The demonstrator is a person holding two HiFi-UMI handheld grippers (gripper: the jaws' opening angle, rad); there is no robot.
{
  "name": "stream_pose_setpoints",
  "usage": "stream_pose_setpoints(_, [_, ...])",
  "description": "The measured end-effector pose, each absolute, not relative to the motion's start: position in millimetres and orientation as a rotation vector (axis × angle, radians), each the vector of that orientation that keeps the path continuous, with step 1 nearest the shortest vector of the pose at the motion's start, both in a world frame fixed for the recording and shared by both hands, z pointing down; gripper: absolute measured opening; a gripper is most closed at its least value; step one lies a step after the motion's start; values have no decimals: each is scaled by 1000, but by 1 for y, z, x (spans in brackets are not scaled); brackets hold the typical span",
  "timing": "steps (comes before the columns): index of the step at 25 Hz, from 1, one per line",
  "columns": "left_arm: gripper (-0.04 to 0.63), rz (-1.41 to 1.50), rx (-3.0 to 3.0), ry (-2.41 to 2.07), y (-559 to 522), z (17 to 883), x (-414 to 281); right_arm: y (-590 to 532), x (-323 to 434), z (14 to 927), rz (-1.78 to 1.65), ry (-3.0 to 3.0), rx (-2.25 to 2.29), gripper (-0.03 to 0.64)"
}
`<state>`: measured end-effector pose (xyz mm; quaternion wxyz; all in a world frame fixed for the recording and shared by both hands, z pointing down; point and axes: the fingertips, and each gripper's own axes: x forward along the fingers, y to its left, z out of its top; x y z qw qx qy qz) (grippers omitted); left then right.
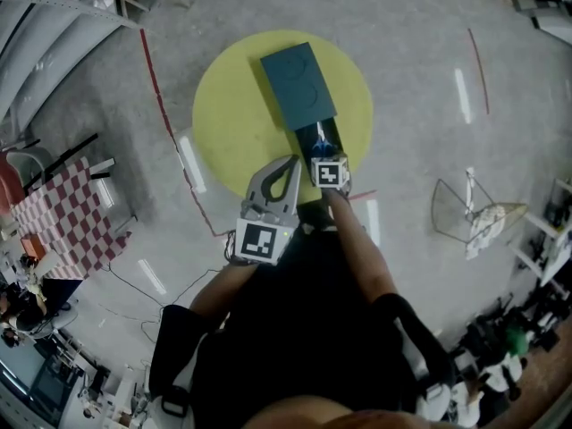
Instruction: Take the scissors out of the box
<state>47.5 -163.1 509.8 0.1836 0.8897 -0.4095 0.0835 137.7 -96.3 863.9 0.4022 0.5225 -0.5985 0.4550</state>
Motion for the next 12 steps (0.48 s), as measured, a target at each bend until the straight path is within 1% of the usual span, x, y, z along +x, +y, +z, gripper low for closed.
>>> stream_pose_setpoints(12, [-6, 228, 2491, -1154, -171, 517, 37, -93, 144, 868, 1139, -1439, 1311, 104])
